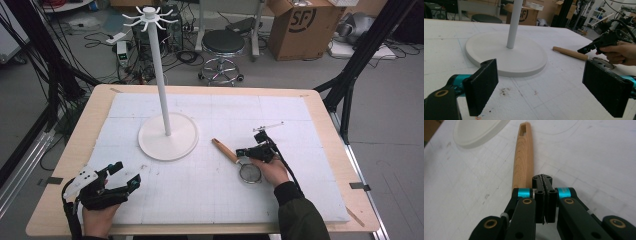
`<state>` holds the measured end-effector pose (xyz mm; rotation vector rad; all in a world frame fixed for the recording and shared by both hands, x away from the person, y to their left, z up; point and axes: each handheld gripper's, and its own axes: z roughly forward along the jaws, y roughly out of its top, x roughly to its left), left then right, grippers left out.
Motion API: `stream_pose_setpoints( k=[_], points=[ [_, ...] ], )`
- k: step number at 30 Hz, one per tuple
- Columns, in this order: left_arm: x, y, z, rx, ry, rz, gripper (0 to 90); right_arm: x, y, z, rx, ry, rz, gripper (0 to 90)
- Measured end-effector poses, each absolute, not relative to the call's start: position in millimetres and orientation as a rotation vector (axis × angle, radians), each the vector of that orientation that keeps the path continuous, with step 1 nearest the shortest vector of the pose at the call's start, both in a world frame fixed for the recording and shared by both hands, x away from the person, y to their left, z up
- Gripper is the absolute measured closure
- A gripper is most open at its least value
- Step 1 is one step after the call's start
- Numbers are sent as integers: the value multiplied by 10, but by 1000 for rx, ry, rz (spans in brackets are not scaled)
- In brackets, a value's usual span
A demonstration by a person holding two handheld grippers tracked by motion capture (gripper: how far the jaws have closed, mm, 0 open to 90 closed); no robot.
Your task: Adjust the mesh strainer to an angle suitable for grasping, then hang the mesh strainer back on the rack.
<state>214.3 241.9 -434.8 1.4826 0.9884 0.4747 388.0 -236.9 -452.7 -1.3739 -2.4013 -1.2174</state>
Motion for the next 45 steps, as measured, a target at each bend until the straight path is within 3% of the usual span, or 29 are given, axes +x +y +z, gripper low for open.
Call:
stream_pose_setpoints(
  k=[3, 9, 19, 45],
  points=[
    [2152, 2412, -4345, 1479, 988, 474, 138, 3847, -2500, -4466, -1423, -2294, -1323, 712],
    [2171, 2390, -4341, 1485, 977, 466, 138, 3773, -2593, -4335, -1432, -2271, -1371, 555],
    [2160, 2410, -4335, 1478, 983, 470, 138, 3709, -2472, -4308, -1355, -2310, -1364, 453],
    [2174, 2380, -4332, 1477, 967, 454, 138, 3773, -2181, -4440, -1352, -2366, -1221, 501]
  ],
)
